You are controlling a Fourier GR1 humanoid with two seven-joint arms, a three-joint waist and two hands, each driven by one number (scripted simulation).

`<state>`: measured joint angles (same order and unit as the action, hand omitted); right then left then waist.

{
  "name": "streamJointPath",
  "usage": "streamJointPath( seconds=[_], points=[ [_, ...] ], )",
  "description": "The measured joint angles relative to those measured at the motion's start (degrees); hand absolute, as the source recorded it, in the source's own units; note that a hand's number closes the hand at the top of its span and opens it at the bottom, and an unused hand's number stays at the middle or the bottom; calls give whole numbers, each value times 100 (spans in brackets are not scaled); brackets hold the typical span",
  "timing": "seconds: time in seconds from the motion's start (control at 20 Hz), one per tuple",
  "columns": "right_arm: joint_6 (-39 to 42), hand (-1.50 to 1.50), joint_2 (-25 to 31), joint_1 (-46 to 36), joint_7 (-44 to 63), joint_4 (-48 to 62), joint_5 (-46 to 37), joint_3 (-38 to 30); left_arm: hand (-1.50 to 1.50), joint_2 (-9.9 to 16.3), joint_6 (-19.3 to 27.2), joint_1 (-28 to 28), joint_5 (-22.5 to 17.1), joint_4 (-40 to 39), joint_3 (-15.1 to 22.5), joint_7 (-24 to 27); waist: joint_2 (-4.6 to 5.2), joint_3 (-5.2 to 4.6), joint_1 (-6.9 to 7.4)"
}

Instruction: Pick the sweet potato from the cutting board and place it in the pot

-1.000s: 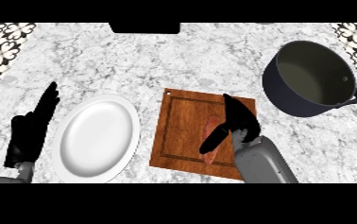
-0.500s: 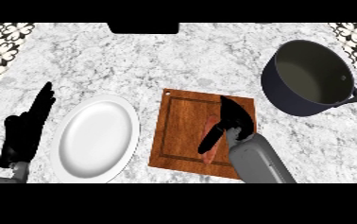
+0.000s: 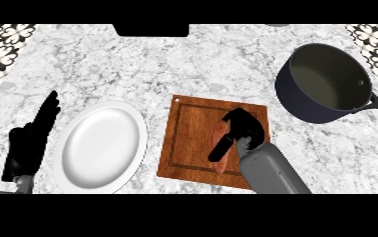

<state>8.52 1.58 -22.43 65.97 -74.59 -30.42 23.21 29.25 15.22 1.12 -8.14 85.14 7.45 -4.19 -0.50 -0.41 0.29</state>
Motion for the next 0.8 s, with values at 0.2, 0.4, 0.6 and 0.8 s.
streamJointPath(
  seconds=[0.2,0.4,0.6,0.8],
  points=[
    [-72,150,34,-139,-39,127,-29,81,0,13,-151,-62,-10,9,-135,-100,-8,-10,-16],
    [39,150,84,-158,-244,-7,-118,40,0,-63,-208,3,72,71,-225,-86,4,4,-22],
    [349,150,515,151,-1122,-552,-284,601,0,-79,-229,25,90,92,-271,-120,8,26,-57],
    [591,150,1047,549,-1631,-1358,-513,1025,0,-71,-263,126,114,165,-345,-128,16,36,-64]
  ],
)
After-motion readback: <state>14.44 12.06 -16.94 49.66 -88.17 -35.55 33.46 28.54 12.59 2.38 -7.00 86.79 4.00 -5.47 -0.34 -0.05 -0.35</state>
